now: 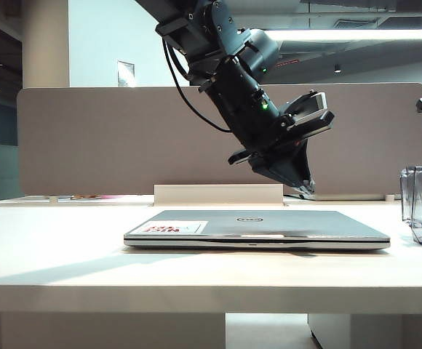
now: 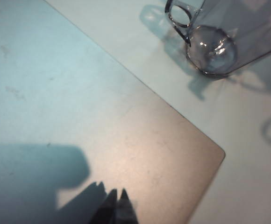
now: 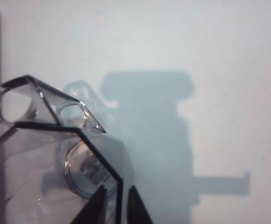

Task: Pick up the water cup and place it on the left side of the laptop.

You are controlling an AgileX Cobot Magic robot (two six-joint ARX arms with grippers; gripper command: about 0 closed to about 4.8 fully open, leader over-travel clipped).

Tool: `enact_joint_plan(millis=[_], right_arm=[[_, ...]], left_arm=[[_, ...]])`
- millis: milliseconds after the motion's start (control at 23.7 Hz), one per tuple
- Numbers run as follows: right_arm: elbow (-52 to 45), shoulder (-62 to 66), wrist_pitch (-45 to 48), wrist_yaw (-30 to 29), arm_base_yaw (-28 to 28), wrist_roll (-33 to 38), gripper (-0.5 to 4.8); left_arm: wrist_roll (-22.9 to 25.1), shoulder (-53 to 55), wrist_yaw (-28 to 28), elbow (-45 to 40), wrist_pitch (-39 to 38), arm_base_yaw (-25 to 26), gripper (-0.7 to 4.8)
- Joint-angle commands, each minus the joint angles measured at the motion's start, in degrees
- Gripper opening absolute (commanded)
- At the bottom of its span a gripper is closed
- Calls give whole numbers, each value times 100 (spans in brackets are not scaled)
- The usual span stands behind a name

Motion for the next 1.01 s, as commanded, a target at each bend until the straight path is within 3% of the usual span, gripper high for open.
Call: enact_joint_plan(millis=[42, 211, 549, 844, 1013], right_arm=[[33, 20, 63, 37, 7, -4, 75], [33, 39, 103, 39, 7, -28, 72], [33, 48, 87, 37, 7, -229, 7], [33, 48, 39, 35, 7, -492, 7], [33, 46, -87, -2, 11, -866, 7]], left_arm=[[24, -48, 28, 26, 55, -2, -6], [24, -48, 28, 26, 52, -4, -6], [24, -48, 28, 26, 55, -7, -6], [24, -48, 26, 26, 146, -7, -6], [24, -46, 26, 24, 562, -22, -6]])
